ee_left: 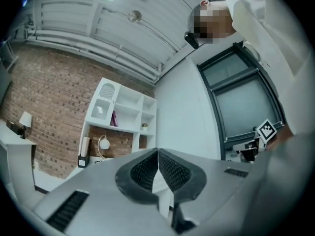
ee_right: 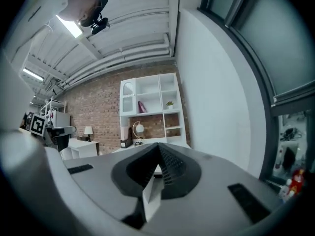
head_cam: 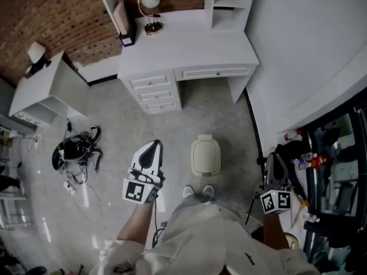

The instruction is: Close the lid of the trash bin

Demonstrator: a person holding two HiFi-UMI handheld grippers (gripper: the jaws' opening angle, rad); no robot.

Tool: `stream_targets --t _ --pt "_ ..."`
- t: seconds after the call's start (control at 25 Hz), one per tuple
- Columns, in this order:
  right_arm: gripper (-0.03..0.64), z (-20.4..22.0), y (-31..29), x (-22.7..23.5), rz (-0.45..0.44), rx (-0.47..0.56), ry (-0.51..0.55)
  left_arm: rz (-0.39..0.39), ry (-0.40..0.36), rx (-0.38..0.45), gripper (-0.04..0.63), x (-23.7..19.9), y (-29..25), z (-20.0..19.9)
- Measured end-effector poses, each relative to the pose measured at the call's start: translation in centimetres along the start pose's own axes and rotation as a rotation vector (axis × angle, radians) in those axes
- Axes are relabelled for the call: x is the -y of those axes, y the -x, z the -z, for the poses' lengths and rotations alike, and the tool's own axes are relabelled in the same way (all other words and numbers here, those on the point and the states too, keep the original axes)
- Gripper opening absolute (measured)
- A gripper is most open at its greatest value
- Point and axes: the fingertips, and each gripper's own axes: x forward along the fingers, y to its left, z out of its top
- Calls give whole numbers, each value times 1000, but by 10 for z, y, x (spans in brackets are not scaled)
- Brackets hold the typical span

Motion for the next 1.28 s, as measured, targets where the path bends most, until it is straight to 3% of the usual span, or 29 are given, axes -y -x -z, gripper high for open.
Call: stream_targets --t 0.24,0.44,1.28 --pt "18 -28 27 24 69 79 14 -31 -84 71 28 6 7 -33" --pt "18 -31 36 32 92 88 9 -35 -101 102 28 11 4 -45" --pt "18 -37 36 37 87 82 25 8 -142 93 28 32 1 -47"
